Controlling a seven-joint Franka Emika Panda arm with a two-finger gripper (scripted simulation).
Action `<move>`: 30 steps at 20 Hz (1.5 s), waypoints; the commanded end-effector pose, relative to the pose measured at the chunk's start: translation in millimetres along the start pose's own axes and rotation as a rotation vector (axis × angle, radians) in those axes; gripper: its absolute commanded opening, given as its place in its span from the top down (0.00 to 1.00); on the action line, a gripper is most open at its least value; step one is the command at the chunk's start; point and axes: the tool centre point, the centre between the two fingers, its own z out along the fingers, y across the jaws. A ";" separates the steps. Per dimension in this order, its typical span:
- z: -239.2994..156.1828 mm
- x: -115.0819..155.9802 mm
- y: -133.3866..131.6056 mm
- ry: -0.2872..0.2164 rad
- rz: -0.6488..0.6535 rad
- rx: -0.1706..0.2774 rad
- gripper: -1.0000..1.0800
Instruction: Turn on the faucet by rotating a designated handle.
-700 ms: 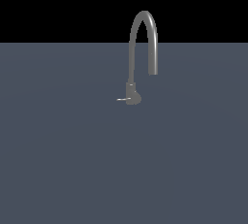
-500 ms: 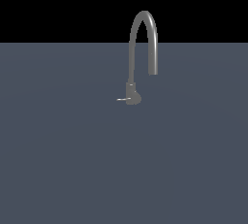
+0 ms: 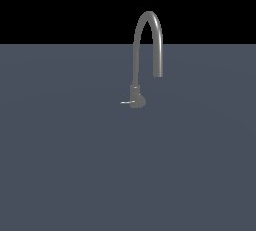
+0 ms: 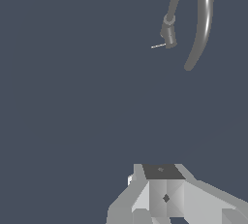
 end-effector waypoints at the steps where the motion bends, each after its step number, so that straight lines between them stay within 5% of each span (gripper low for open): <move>1: -7.3 1.8 -4.8 0.033 -0.020 0.066 1.00; 6: -29.4 6.4 -15.5 0.120 -0.071 0.244 1.00; 16: -93.0 15.3 -20.7 0.328 -0.163 0.676 1.00; 30: -172.7 36.2 34.8 0.588 -0.162 1.289 1.00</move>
